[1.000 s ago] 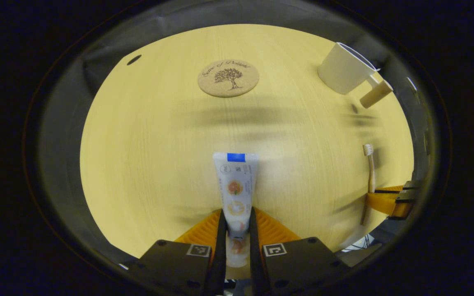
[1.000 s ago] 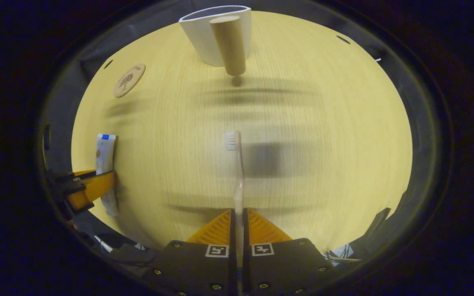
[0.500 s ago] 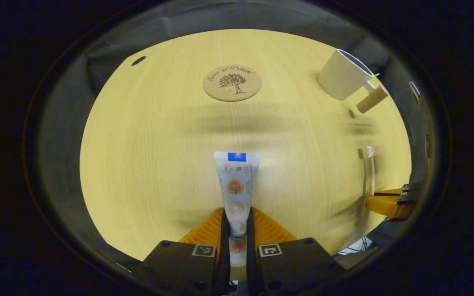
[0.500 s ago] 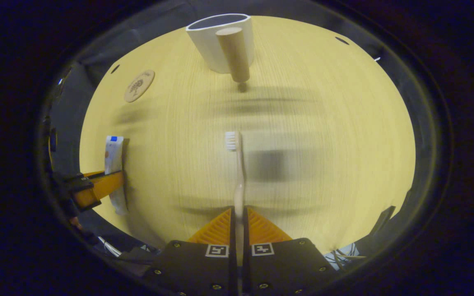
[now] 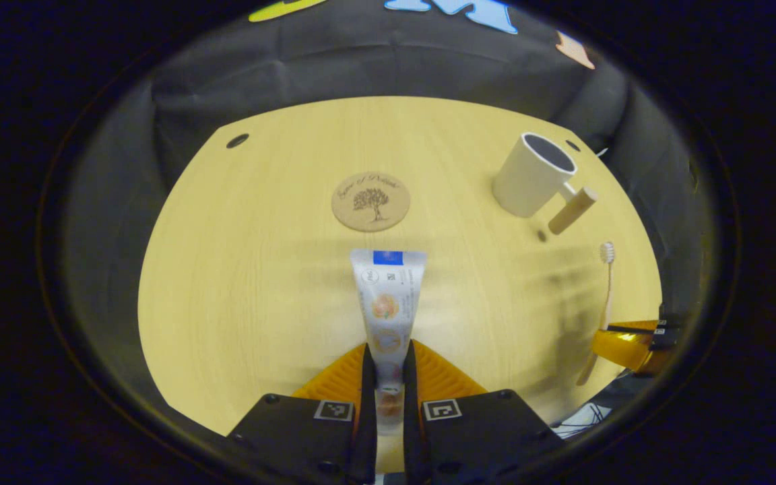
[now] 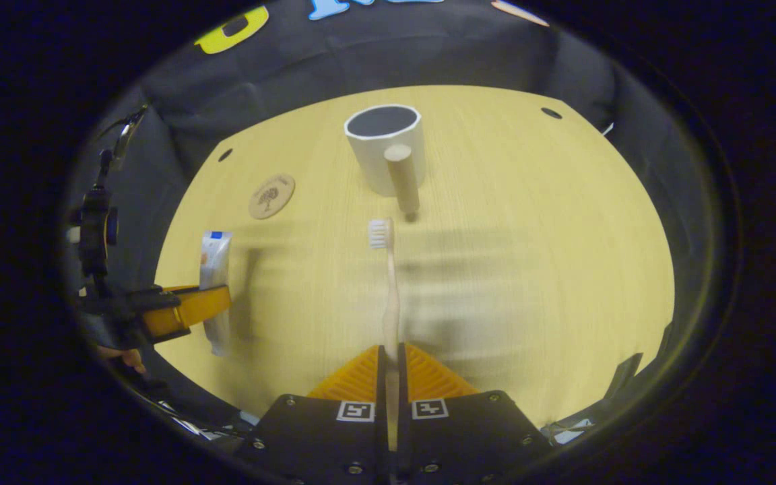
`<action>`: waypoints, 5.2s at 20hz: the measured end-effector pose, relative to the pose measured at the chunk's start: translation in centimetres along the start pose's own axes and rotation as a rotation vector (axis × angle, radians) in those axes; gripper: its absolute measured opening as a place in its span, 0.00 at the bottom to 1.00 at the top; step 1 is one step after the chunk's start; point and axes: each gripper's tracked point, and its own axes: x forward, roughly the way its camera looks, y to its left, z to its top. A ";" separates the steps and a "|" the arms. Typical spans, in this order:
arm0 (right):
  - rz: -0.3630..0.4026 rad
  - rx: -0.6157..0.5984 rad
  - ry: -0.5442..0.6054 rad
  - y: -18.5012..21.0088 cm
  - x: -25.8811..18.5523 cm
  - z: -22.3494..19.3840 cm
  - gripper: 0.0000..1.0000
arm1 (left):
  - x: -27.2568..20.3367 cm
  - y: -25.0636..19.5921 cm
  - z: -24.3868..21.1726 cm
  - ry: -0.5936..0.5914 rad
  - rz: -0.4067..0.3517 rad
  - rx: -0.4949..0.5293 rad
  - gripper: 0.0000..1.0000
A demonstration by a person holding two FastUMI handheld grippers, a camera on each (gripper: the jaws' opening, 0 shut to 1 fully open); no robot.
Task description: Put the toothbrush and toothpaste on the desktop into the cup, then pick up the cup and place it on the coaster on the desktop.
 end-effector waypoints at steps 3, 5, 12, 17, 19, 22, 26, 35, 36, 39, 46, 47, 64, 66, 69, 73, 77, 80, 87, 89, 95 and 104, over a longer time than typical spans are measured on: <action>0.020 -0.004 -0.148 0.6 -0.9 2.3 0.05 | -0.9 -1.3 2.8 -0.117 -0.027 0.000 0.23; 0.026 0.001 -0.246 0.7 -1.7 4.3 0.05 | -1.6 -2.2 5.0 -0.207 -0.049 -0.001 0.23; 0.060 -0.014 -0.542 1.3 -4.9 13.0 0.05 | -3.8 -5.2 11.1 -0.425 -0.126 -0.023 0.24; 0.041 -0.076 -0.718 1.4 -6.7 18.4 0.05 | -5.6 -6.6 15.3 -0.554 -0.174 -0.046 0.23; 0.049 -0.084 -0.776 1.9 -7.9 20.0 0.05 | -6.1 -6.5 16.8 -0.603 -0.176 -0.034 0.23; 0.043 -0.107 -0.828 2.4 -7.0 22.5 0.00 | -7.2 -6.9 18.3 -0.647 -0.195 -0.035 0.23; 0.024 -0.154 -0.861 2.7 -5.3 24.9 0.00 | -8.1 -7.2 19.7 -0.692 -0.208 -0.033 0.23; -0.004 -0.206 -0.779 2.3 2.0 25.8 0.05 | -8.1 -6.0 20.9 -0.709 -0.206 -0.057 0.23; -0.013 -0.213 -0.754 2.1 2.9 25.6 0.05 | -8.0 -6.0 20.8 -0.703 -0.209 -0.066 0.23; -0.038 -0.232 -0.687 1.5 5.1 24.3 0.05 | -7.6 -5.5 20.5 -0.690 -0.201 -0.084 0.23; -0.049 -0.246 -0.591 0.5 6.5 22.2 0.07 | -6.9 -5.7 20.3 -0.670 -0.196 -0.107 0.23; -0.047 -0.248 -0.592 0.5 6.4 22.1 0.09 | -6.9 -5.7 20.3 -0.667 -0.196 -0.109 0.23; -0.123 -0.236 -0.781 -5.0 -4.9 22.8 0.71 | -6.7 -12.0 24.5 -0.784 -0.283 -0.050 0.23; -0.139 -0.224 -0.796 -6.1 -6.3 22.6 0.71 | -6.6 -13.2 25.1 -0.800 -0.314 -0.052 0.23; -0.159 -0.203 -0.806 -7.5 -7.7 21.8 0.71 | -6.4 -14.7 26.1 -0.830 -0.350 -0.061 0.23; -0.197 -0.208 -0.783 -9.3 -8.1 20.1 0.71 | -5.4 -16.4 27.7 -0.870 -0.389 -0.068 0.22; -0.209 -0.176 -0.741 -10.8 -7.8 17.9 0.71 | -4.1 -17.9 28.2 -0.885 -0.411 -0.081 0.23; -0.214 -0.143 -0.703 -11.7 -7.1 16.6 0.71 | -2.8 -19.1 27.8 -0.907 -0.402 -0.055 0.23; -0.202 -0.110 -0.668 -11.8 -6.3 15.4 0.71 | 1.3 -20.6 25.8 -0.874 -0.376 0.000 0.22; -0.197 -0.107 -0.668 -11.6 -6.3 15.5 0.71 | 1.9 -20.7 25.6 -0.859 -0.374 -0.004 0.22; -0.185 -0.093 -0.648 -11.6 -5.6 15.7 0.71 | 3.2 -21.3 25.0 -0.814 -0.374 0.031 0.29; -0.167 -0.078 -0.632 -11.1 -5.0 16.0 0.71 | 3.5 -21.7 24.0 -0.772 -0.381 0.078 0.73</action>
